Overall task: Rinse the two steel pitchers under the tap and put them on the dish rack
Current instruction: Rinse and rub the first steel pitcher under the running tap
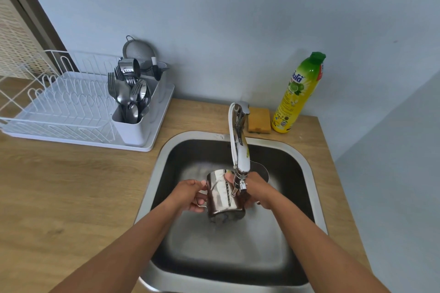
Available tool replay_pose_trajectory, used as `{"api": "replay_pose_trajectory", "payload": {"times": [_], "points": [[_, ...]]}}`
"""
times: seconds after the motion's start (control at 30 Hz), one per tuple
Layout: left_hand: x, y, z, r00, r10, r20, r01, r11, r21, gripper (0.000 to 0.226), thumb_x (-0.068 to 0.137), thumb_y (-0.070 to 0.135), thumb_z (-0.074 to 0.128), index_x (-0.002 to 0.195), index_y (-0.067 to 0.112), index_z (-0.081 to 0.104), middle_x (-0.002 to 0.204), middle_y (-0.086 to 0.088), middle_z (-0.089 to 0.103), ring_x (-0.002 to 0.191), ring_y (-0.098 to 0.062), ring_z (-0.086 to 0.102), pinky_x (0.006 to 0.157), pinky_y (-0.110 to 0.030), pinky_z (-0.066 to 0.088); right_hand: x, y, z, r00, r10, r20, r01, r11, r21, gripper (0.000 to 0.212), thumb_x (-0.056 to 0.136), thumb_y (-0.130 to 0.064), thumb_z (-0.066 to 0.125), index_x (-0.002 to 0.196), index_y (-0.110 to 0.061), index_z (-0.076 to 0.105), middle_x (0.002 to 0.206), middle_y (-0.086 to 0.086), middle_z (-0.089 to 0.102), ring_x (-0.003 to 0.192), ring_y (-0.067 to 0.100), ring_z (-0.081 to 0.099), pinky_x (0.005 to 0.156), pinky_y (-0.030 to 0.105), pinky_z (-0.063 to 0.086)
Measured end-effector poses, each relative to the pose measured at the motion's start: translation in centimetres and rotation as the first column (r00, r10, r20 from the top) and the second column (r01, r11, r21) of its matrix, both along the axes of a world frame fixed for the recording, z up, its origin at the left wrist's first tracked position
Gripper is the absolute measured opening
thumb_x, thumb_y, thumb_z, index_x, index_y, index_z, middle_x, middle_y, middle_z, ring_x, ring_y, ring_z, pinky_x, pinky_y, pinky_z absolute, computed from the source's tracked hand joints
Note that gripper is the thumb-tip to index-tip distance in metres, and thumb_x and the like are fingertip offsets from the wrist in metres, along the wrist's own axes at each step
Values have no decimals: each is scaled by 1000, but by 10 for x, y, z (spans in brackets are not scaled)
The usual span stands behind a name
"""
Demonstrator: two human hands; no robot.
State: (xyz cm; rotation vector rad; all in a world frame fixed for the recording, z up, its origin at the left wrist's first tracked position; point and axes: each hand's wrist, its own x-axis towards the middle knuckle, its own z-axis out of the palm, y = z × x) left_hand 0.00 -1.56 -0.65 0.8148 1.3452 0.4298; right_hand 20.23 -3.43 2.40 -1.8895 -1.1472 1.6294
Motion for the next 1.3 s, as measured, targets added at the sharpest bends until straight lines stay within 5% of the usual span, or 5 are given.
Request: {"api": "replay_pose_trajectory", "payload": {"times": [0.33, 0.53, 0.7, 1.03, 1.3], "points": [[1, -6, -3, 996, -83, -33, 76, 983, -165, 29, 98, 33, 52, 96, 6, 64, 56, -5, 64, 45, -12, 61, 40, -23, 53, 7, 6, -6, 993, 23, 119, -4, 987, -163, 72, 84, -67, 56, 107, 1, 66, 80, 18, 68, 55, 28, 66, 48, 34, 57], [-1, -8, -6, 990, -134, -44, 122, 969, -216, 28, 100, 29, 49, 97, 5, 63, 57, -9, 66, 45, -13, 63, 41, -25, 54, 7, 2, -8, 990, 42, 132, -11, 973, -231, 67, 86, -66, 48, 113, -6, 65, 79, 18, 72, 51, 29, 69, 45, 35, 56], [-1, -10, -5, 989, -146, -31, 138, 971, -197, 30, 100, 31, 50, 100, 4, 63, 65, -10, 68, 49, -14, 65, 43, -25, 55, 5, -3, -11, 992, 60, 111, -31, 969, -247, 64, 87, -67, 44, 113, -13, 64, 102, 20, 74, 77, 35, 74, 50, 39, 59], [1, -15, 0, 993, -78, 90, 89, 988, -127, 15, 100, 19, 50, 98, 5, 58, 97, -21, 72, 86, -32, 71, 74, -42, 57, 2, -25, -15, 998, 3, 67, -10, 994, 106, 16, 91, -41, 62, 106, -39, 58, 110, -3, 69, 100, 17, 67, 73, 33, 58], [5, -14, 0, 991, -109, 73, 102, 991, 89, 6, 98, 14, 52, 98, 10, 57, 101, -13, 63, 94, -20, 59, 80, -30, 51, 17, -45, -18, 999, -43, -4, 43, 970, 238, 55, 80, -21, 80, 124, -41, 53, 131, -3, 63, 124, 18, 57, 108, 41, 45]]}}
